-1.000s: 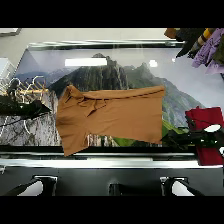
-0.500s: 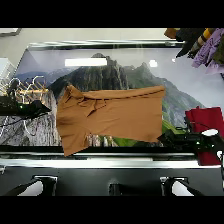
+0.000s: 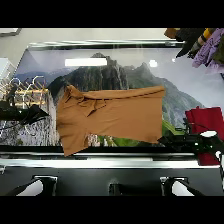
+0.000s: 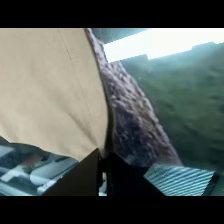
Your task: Fold the clothes and pants, and hang the long-sleeved shirts on hangers.
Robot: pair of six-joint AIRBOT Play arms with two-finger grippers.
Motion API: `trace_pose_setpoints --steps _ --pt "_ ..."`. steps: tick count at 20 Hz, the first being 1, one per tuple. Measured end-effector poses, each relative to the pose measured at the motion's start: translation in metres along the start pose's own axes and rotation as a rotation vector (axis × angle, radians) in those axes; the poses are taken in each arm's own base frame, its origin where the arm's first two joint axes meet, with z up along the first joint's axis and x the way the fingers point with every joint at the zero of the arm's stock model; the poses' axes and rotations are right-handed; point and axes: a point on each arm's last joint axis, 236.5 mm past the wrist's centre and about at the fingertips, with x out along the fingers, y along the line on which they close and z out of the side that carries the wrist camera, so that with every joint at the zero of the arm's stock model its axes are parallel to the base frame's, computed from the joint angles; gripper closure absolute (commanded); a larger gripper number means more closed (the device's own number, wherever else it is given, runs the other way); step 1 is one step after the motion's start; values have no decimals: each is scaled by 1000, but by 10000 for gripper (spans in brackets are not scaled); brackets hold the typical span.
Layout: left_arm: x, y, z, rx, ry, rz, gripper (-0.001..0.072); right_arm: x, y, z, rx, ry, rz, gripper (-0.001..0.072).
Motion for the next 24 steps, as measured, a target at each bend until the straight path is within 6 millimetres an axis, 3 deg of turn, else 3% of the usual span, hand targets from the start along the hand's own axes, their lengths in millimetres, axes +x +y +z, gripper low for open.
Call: trace_pose_setpoints --steps 10,24 --pt "51 32 -11 -53 56 -36 382 -12 28 -15 -26 32 79 681" --pt "88 56 -21 -51 134 -28 382 -19 37 -21 -30 35 96 681"
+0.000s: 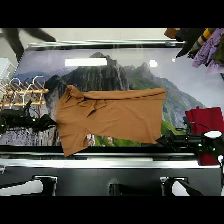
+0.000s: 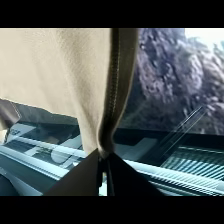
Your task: Fold the clothes and pants, and hang the long-sleeved shirts on hangers.
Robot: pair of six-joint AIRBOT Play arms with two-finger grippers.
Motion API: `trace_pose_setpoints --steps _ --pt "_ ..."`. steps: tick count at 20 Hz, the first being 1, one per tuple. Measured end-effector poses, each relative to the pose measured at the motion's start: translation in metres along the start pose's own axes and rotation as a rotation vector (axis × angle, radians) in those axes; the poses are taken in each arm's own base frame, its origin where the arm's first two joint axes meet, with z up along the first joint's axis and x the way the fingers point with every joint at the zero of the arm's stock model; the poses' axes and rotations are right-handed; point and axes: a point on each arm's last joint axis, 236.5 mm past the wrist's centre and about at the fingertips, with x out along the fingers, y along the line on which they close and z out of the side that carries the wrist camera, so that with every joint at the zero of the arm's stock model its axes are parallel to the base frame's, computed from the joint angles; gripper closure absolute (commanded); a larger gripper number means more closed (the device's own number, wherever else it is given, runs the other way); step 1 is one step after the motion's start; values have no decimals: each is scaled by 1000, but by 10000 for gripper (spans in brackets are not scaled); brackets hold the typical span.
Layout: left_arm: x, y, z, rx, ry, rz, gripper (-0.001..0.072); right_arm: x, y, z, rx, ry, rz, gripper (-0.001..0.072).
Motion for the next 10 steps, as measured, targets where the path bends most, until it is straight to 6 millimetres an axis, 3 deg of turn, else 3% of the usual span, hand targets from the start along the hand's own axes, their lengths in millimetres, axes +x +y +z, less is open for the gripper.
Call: trace_pose_setpoints --steps 5,6,7,10 --pt "11 -6 -1 -15 18 -34 401 0 3 0 3 -1 13 681" --pt "14 -8 -2 -10 21 -36 499 0 4 0 0 -1 18 682" --pt "16 -9 -1 -5 21 -33 700 0 5 1 -2 -4 23 682" --pt "19 -12 -2 8 23 -31 693 -1 12 6 -13 -25 48 683"
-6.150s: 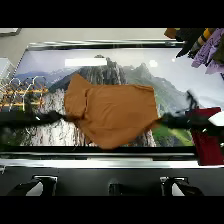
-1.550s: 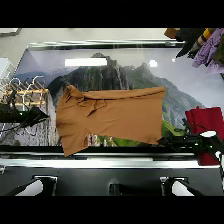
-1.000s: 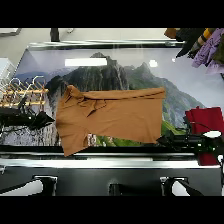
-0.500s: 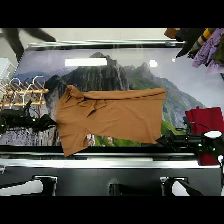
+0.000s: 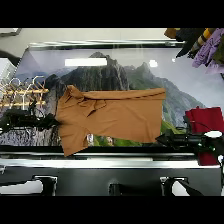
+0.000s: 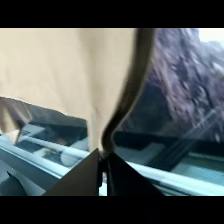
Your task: Fold the clothes and pants, and hang the long-sleeved shirts on hangers.
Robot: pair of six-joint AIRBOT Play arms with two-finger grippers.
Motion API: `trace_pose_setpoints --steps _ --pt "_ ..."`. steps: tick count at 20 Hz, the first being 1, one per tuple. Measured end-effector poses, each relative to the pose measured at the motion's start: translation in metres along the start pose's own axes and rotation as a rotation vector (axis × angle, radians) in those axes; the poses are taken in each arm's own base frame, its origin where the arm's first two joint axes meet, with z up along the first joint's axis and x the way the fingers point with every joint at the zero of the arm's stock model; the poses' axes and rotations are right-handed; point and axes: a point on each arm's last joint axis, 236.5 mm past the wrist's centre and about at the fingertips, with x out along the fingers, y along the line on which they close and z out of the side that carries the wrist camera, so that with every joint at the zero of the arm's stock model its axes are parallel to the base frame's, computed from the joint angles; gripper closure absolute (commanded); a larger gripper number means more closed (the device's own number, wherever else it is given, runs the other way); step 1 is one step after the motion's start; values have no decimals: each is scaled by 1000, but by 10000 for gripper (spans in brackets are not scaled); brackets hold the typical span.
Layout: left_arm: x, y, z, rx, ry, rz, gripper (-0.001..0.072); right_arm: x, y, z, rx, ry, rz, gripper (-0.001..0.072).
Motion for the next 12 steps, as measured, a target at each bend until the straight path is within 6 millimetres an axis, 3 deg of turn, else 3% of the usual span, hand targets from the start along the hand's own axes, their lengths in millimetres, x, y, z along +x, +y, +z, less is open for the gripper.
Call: trace_pose_setpoints --steps 4,7,9,12 --pt "-13 -18 10 19 -55 -28 694 -6 16 26 -70 -78 15 683" --pt "-40 -48 26 79 -129 -57 694 -12 52 61 -222 -158 -26 683" --pt "-74 -77 45 140 -214 -75 694 -27 88 94 -338 -250 -74 683" --pt "-155 -138 79 249 -425 -105 694 -81 163 144 -505 -455 -124 683"
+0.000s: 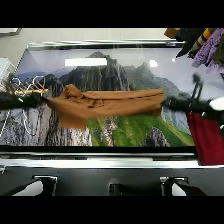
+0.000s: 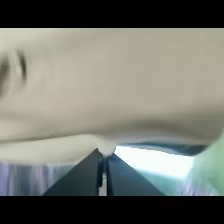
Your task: Fold the clothes and pants, and hang the long-sleeved shirts on hangers.
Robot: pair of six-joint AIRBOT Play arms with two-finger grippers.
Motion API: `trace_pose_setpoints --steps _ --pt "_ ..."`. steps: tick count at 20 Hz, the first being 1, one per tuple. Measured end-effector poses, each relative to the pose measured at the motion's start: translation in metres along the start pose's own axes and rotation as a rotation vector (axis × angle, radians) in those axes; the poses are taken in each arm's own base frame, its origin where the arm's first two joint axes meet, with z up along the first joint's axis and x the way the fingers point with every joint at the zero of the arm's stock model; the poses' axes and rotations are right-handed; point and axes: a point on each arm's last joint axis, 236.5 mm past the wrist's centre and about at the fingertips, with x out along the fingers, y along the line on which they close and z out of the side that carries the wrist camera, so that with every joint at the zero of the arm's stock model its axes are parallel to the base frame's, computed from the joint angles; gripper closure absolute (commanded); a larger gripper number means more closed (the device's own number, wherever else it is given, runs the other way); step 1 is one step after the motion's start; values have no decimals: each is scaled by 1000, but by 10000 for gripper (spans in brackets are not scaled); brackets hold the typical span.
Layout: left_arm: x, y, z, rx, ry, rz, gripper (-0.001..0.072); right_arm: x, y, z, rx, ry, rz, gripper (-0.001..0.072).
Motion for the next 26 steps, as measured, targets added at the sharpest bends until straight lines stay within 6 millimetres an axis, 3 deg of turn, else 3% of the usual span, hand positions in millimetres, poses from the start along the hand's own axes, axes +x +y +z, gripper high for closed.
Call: trace_pose_setpoints --steps 3,4,6,9,11,13,15,17,19,21,23,26 --pt "-84 -76 67 129 -245 -40 693 -64 52 83 -170 -199 -22 683" --pt "-116 -101 81 168 -322 -48 694 -94 74 102 -229 -266 -24 683" --pt "-183 -149 94 237 -475 -54 693 -153 114 122 -334 -379 -34 683" --pt "-282 -200 83 284 -690 -18 694 -258 177 120 -478 -584 -56 683" --pt "-335 -215 66 270 -817 23 694 -325 205 108 -518 -744 -86 683" --pt "-375 -222 48 249 -915 56 694 -381 219 96 -513 -895 -128 683" --pt "-395 -223 35 232 -963 79 693 -411 224 91 -493 -982 -151 683" --pt "-393 -216 30 216 -940 108 693 -413 218 94 -460 -989 -164 682" --pt "-371 -208 33 229 -856 124 693 -388 201 106 -408 -919 -179 682" --pt "-330 -193 43 240 -723 129 693 -340 173 120 -344 -776 -197 682" --pt "-276 -168 57 233 -574 126 693 -275 137 133 -277 -593 -216 682" --pt "-173 -118 75 207 -342 121 693 -163 73 136 -175 -289 -232 682"
